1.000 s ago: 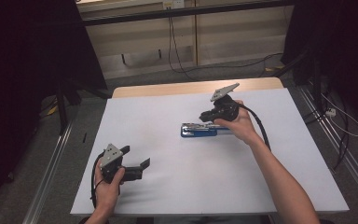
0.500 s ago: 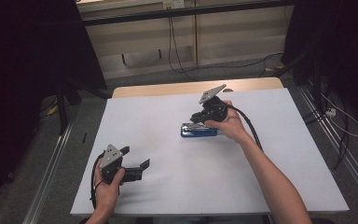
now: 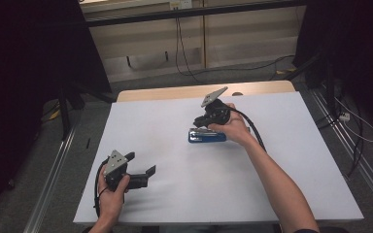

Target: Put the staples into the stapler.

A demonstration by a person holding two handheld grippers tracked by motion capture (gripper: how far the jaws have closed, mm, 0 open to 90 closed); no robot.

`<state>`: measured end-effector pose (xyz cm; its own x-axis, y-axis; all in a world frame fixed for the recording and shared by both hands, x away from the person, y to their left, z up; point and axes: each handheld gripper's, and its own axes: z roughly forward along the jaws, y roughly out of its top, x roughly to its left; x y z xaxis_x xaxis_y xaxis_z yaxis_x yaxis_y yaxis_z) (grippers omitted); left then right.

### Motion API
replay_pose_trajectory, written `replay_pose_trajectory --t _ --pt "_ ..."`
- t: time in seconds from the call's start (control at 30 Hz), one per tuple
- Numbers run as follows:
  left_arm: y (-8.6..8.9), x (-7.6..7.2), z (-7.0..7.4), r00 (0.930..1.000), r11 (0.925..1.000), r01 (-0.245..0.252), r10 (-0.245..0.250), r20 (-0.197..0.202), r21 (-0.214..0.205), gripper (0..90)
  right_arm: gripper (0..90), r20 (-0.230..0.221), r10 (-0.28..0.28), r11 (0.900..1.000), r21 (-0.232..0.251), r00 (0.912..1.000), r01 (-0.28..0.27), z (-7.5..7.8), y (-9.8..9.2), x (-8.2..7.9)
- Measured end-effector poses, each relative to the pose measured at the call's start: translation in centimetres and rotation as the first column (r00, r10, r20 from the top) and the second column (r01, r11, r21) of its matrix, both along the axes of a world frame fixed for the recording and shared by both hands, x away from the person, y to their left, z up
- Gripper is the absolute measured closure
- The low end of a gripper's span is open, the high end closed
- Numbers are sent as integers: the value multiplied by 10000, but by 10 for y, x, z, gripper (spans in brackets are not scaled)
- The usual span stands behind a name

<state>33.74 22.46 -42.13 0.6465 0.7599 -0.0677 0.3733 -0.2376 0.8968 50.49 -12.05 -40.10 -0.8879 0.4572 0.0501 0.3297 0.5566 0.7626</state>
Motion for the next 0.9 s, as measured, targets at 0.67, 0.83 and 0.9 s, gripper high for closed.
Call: replay_pose_trajectory --t 0.67,0.83,0.9 --pt "0 0 0 10000 9999 73 -73 33 82 42 792 -299 108 9998 158 9995 -104 -12 2 6" --pt "0 0 0 10000 9999 66 -66 29 94 42 792 24 528 9986 -7 9986 -528 -14 0 9" --pt "0 0 0 10000 10000 57 -57 27 58 42 792 91 808 9967 86 9967 -809 -14 0 9"
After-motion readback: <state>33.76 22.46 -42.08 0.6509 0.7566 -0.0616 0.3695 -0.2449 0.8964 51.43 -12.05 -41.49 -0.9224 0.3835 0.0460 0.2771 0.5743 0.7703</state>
